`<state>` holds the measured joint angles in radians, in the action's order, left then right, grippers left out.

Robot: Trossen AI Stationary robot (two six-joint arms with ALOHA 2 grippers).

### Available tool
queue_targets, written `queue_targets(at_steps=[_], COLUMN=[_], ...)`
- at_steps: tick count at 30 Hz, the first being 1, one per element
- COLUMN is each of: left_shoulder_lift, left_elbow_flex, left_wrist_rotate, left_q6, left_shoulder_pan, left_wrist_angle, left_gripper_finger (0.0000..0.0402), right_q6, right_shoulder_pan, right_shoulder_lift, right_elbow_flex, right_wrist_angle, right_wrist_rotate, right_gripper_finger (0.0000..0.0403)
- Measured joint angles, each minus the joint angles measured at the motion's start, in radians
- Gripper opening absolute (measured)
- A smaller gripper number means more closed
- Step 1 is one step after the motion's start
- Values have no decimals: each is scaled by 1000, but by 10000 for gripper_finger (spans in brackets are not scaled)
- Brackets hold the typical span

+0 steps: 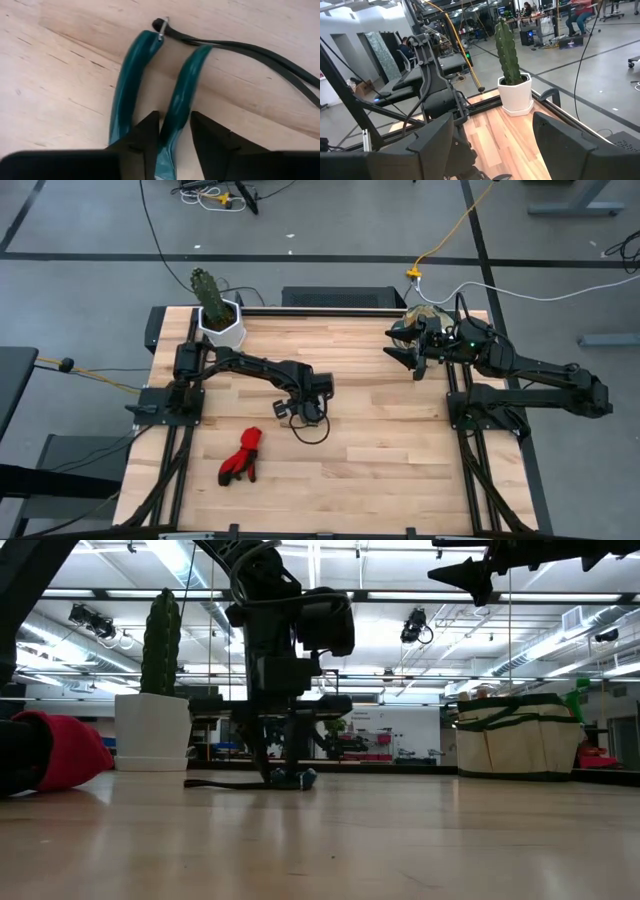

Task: Pick & Place Garden tools in Gardening bag
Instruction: Put the green shear scissors into the white gardening bag

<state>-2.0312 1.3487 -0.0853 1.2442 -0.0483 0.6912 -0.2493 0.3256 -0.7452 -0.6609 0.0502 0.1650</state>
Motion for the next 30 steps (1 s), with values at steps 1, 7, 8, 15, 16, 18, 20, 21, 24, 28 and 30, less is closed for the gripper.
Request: queue_targets(at_steps=[1, 7, 8, 15, 16, 18, 20, 21, 24, 28, 30], left_shoulder_lift=[0, -1, -1, -2, -2, -2, -2, -2, -2, -2, -2], left_elbow_flex=[0, -1, -1, -1, -1, -1, -1, -1, -1, 7, 20], left_wrist_rotate=[0, 0, 0, 0, 1, 1, 2, 2, 2, 10, 13], left_q6=[0, 1, 1, 0, 0, 0, 0, 0, 0, 0, -2], left_shoulder_pan=[0, 0, 0, 0, 0, 0, 0, 0, 0, 1, 2], left_wrist_angle=[2, 8, 9, 9, 9, 11, 14, 15, 15, 24, 40], left_gripper_finger=[113, 84, 80, 65, 64, 63, 63, 62, 62, 61, 61], right_q6=[0, 0, 0, 1, 0, 1, 1, 1, 1, 4, 4], right_shoulder_pan=[0, 0, 0, 0, 0, 0, 0, 0, 0, 0, 0], right_shoulder_lift=[0, 0, 0, 0, 0, 0, 0, 0, 0, 0, 0], right_elbow_flex=[0, 0, 0, 0, 0, 0, 0, 0, 0, 0, 0], right_wrist_angle=[0, 0, 0, 0, 0, 0, 0, 0, 0, 0, 1], right_wrist_rotate=[0, 0, 0, 0, 0, 0, 0, 0, 0, -12, -28], right_gripper_finger=[276, 276, 276, 276, 276, 276, 276, 276, 276, 276, 276])
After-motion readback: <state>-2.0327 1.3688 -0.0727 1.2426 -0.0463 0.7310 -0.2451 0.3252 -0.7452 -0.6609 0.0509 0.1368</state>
